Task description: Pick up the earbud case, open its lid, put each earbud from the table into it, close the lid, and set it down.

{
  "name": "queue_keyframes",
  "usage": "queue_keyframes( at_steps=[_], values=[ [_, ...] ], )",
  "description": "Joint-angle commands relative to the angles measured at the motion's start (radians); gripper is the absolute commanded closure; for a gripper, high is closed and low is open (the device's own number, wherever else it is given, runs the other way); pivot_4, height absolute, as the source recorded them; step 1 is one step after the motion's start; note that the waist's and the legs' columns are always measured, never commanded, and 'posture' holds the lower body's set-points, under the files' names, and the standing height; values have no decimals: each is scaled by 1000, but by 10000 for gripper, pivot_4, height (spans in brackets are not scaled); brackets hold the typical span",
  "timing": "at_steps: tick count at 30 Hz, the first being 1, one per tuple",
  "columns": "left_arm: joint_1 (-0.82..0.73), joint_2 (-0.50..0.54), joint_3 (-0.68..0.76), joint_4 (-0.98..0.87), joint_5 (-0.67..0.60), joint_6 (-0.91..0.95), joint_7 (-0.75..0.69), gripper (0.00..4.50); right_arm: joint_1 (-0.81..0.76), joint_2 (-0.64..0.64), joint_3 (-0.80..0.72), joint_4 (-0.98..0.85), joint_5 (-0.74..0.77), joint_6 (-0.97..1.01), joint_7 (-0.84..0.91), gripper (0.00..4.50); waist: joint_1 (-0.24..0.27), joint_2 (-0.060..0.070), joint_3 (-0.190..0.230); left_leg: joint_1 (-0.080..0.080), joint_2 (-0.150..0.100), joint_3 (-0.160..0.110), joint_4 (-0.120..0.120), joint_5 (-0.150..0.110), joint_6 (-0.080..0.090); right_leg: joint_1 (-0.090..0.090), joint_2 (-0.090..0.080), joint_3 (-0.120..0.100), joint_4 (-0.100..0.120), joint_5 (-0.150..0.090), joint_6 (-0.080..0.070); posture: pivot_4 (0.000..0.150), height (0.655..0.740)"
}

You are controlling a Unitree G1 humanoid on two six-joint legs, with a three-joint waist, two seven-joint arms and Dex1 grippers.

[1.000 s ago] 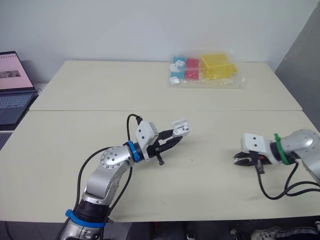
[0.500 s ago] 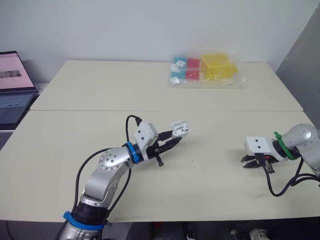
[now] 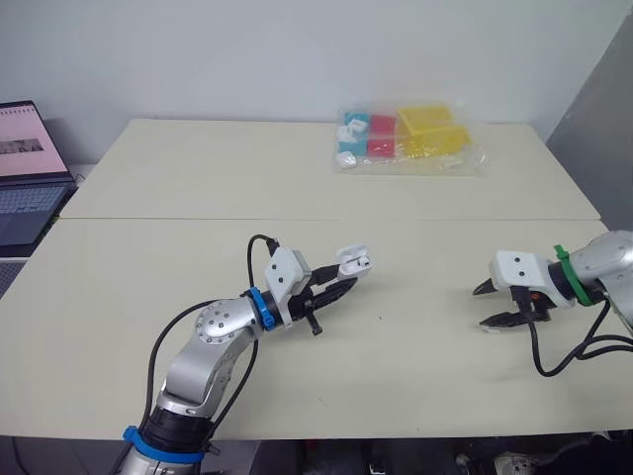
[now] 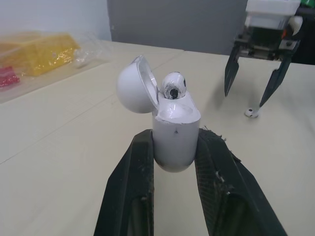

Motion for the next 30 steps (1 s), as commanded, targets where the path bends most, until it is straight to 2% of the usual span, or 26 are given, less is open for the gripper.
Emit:
queue_keyframes(
  at_steps=[1, 3, 7, 14, 29, 30],
  values=[
    [4, -4, 5, -48, -8, -18, 10, 37122, -8, -39, 35, -156, -86, 284, -63, 16655, -1, 0, 0, 0, 0, 0, 0, 0, 0, 0, 0, 0, 0, 0, 0, 1500, 7400],
    [6, -7, 4, -47, -9, -18, 11, 37122, -23, -27, 65, -188, -89, 384, -68, 16655, -1, 0, 0, 1, 0, 0, 1, 0, 0, 0, 0, 0, 1, 0, 0, 1500, 7400],
    [7, -14, -4, -46, -3, -21, 15, 37122, -29, -44, 111, -205, -97, 448, -55, 16655, 0, 0, 0, 1, 0, 0, 1, 0, 0, 0, 0, -1, 1, 0, 0, 1500, 7400],
    [6, -38, -15, -34, 3, -33, 29, 37122, -109, 0, 241, -109, -173, 407, -48, 16655, -2, 0, 0, 0, -1, 1, 0, 0, 0, -1, 0, 0, 0, 0, 0, 1500, 7400],
    [2, -52, -22, -36, 7, -33, 52, 37122, -186, 59, 294, 0, -219, 348, -5, 16655, -4, 0, 0, 1, 0, 0, 1, 0, 0, 0, 0, 0, 1, 0, 0, 1500, 7400],
    [0, -52, -22, -35, 7, -33, 52, 37122, -182, 58, 294, -5, -222, 348, -3, 18389, -4, 0, 0, 1, 0, 0, 1, 0, 0, 0, 0, 0, 1, 0, 0, 1500, 7400]
  ],
)
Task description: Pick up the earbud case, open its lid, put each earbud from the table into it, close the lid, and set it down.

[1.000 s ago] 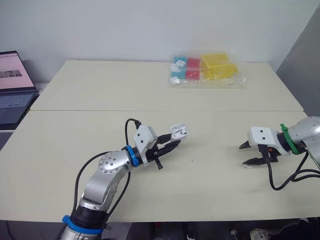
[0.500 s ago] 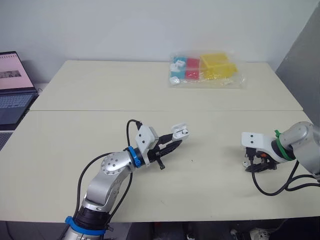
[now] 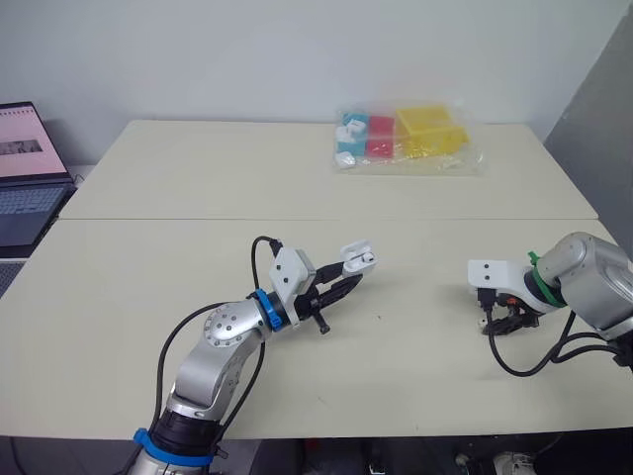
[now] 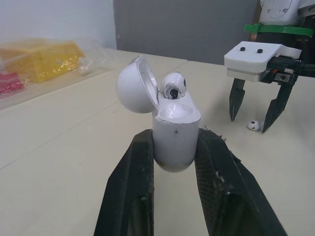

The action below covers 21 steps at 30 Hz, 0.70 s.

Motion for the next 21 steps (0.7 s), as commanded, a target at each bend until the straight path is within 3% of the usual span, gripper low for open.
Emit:
queue_keyframes(
  at_steps=[1, 7, 19, 21],
  values=[
    [-10, -6, -6, -35, 0, -14, 6, 37122, -5, 5, 0, -11, -7, -1, 11, 20314, 0, 0, 0, 0, 0, 0, 0, 0, 0, 0, 0, 0, 0, 0, 0, 1500, 7400],
    [-20, -5, -4, -30, -1, -12, 5, 37122, 21, -20, -7, -38, -4, -20, 33, 39634, 2, 0, 0, -1, 0, 0, 0, 0, 0, 0, 0, 0, 0, 0, 0, 1500, 7400],
    [-32, -4, 0, -28, -3, -9, 5, 37122, 5, -36, -74, -58, 37, -62, 36, 40412, 2, 0, 0, -1, 0, 0, 0, 0, 0, 0, 0, 0, 0, 0, 0, 1500, 7400],
    [-36, -1, 3, -27, -3, -11, 4, 37122, 18, -72, -156, -110, 109, -99, 66, 40412, 3, 0, 0, -1, 0, 0, 0, 0, 0, 0, 0, 0, 0, 0, 0, 1500, 7400]
  ],
)
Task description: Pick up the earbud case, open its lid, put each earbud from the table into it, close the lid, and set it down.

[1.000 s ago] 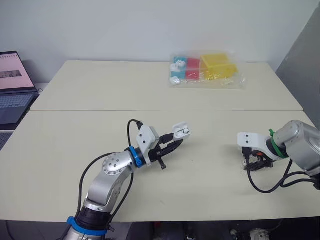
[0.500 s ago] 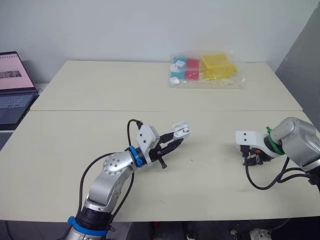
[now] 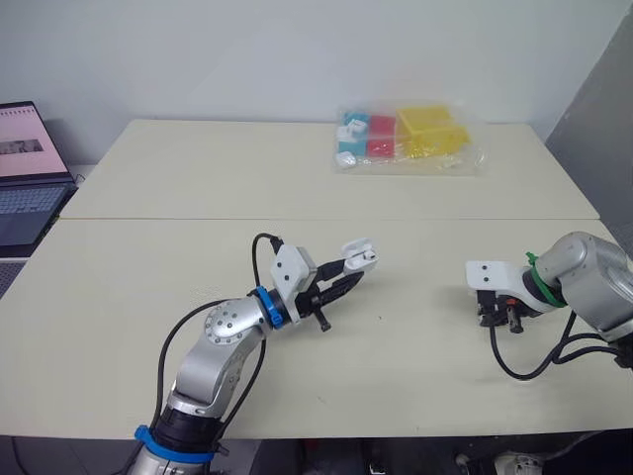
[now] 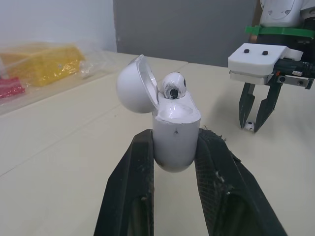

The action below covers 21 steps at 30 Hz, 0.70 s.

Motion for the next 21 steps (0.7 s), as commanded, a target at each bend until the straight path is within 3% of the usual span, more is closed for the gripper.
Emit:
queue_keyframes(
  at_steps=[1, 5, 9, 14, 21],
  values=[
    [-20, 0, 5, -26, -3, -12, 3, 37122, 6, -66, -138, -94, 99, -54, 50, 40412, 1, 0, 0, -1, 0, 0, 0, 0, 0, -1, 0, 0, 0, 0, 0, 1500, 7400],
    [-27, 1, 13, -26, -5, -12, 8, 37122, 48, -107, -330, -229, 262, 3, 61, 40413, 1, 0, 0, -1, 0, 0, 0, 0, 0, 0, 0, 0, -1, 0, 0, 1500, 7400],
    [-38, -2, 15, -20, -9, -14, 6, 37122, 34, -58, -436, -328, 411, 109, 8, 40413, 0, 0, 0, 0, 0, 0, 0, 0, 0, 0, 0, 0, 0, 0, 0, 1500, 7400],
    [-78, -25, 21, 1, -28, 0, 9, 37122, -74, 316, -672, -435, 717, 370, -321, 40414, -4, 0, 0, 0, 1, -1, 2, 0, 0, 0, 1, 1, 2, 2, -1, 1500, 7400],
    [-125, -41, 24, 31, -40, 13, 2, 37122, -25, 640, -695, -600, 825, 416, -697, 40414, 2, 0, 0, -4, 0, -2, 2, 0, 0, -1, 0, -1, 0, 2, -1, 1500, 7400]
  ],
)
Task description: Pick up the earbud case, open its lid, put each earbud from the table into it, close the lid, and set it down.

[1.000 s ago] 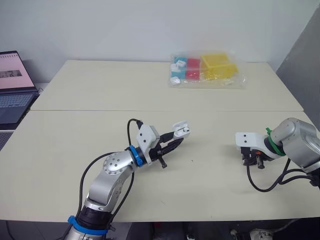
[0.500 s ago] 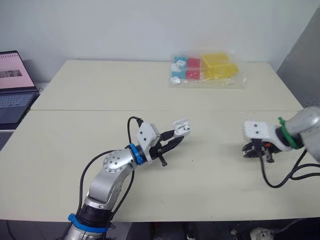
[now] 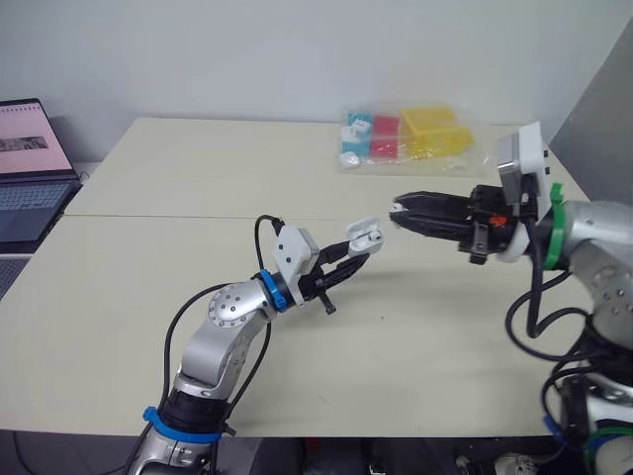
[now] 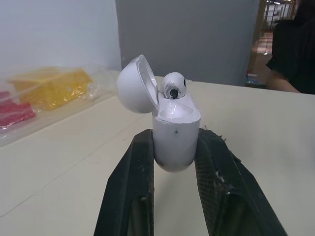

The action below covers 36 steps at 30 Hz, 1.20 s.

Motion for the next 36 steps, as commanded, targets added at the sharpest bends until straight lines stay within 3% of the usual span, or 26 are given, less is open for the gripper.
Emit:
queue_keyframes(
  at_steps=[1, 7, 14, 36],
  values=[
    [-35, -14, 8, -6, -20, 6, 3, 37122, 26, 156, -4, -92, 45, -27, -212, 40415, -2, 0, 0, 0, 0, 0, 0, 0, 0, 0, 0, 0, 0, 0, 0, 1500, 7400],
    [-62, -13, 19, 5, -29, 17, -5, 37122, 139, 237, 128, -136, -47, -199, -319, 40415, -3, 0, 0, 0, 0, -1, 0, 0, 0, 0, 0, -1, 0, 0, 0, 1500, 7400],
    [-70, -7, 29, 3, -36, 23, -16, 37122, 245, 256, 268, -12, -253, -535, -341, 40415, -5, 0, 0, 2, 1, 0, 0, 0, 0, 0, 1, 0, 1, 0, 0, 1500, 7400],
    [-66, -4, 40, 6, -54, 47, -9, 37122, 282, 244, 320, 76, -284, -655, -355, 40415, -4, 0, 0, 1, 1, 0, -1, 0, 0, 0, 1, 0, 0, 0, 0, 1500, 7400]
  ],
)
